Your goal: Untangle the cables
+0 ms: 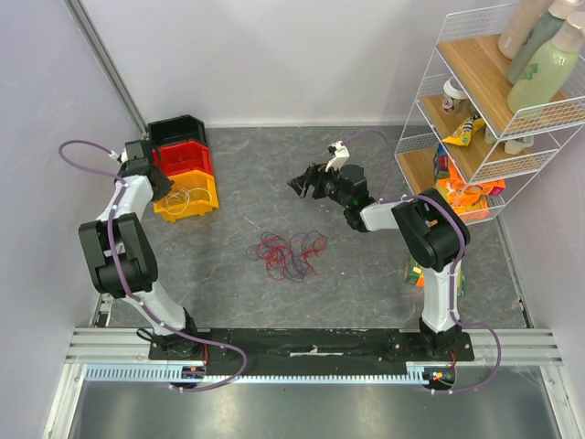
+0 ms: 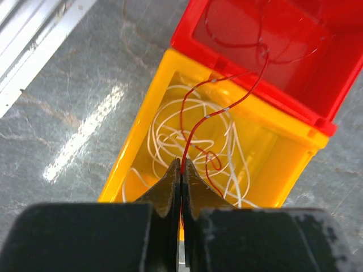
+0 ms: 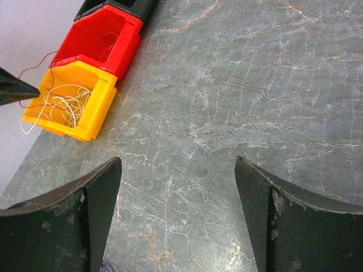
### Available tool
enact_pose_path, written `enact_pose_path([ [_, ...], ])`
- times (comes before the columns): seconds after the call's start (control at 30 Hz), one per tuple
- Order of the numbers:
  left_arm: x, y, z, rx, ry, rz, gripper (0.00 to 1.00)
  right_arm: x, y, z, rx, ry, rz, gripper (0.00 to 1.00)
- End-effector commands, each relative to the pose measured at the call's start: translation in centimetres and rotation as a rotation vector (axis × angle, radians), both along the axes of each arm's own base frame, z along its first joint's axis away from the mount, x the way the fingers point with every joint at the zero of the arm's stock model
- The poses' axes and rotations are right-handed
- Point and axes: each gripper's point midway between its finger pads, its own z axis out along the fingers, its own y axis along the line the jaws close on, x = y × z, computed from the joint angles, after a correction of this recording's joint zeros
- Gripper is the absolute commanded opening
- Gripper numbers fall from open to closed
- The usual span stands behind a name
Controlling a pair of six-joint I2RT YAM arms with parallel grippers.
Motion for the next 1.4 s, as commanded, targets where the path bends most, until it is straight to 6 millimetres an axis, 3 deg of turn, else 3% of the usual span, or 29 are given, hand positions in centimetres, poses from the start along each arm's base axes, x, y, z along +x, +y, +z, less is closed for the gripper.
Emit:
enact_pose_path([
  [0.0,3.9,1.5,5.5,0.066,-0.183,0.02,0.02,0.7,0.4,2.5,0.051,-0.066,0.008,0.88],
  [0.43,12.1,1.6,11.2,0.066,-0.391,-0.083,0.02,1.1,0.9,2.0,0.053,-0.051,0.018,0.88],
  [0.53,13.0,1.9,10.2,0.046,-0.364,-0.064,0.02,1.3,1.1,1.8,0.056,-0.043,0.022,0.88],
  [0.63,13.0,1.9,7.4,-0.001,-0.292,-0.029,0.02,1.5,1.1,1.7,0.059,-0.04,0.02,0.88],
  [0.83,11.3,1.6,3.7,-0.055,-0.233,0.058,0.02,1.6,1.2,1.5,0.061,-0.034,0.023,0.88],
  [1.07,9.8,1.3,0.9,-0.071,-0.19,0.162,0.02,1.5,1.3,1.6,0.065,-0.034,0.028,0.88],
  [1.23,11.9,1.7,-0.8,-0.087,-0.132,0.162,0.02,1.5,1.3,1.5,0.065,-0.03,0.028,0.88],
  [1.37,13.1,1.7,-0.6,-0.105,-0.151,0.156,0.02,1.6,1.3,1.6,0.065,-0.033,0.027,0.88],
])
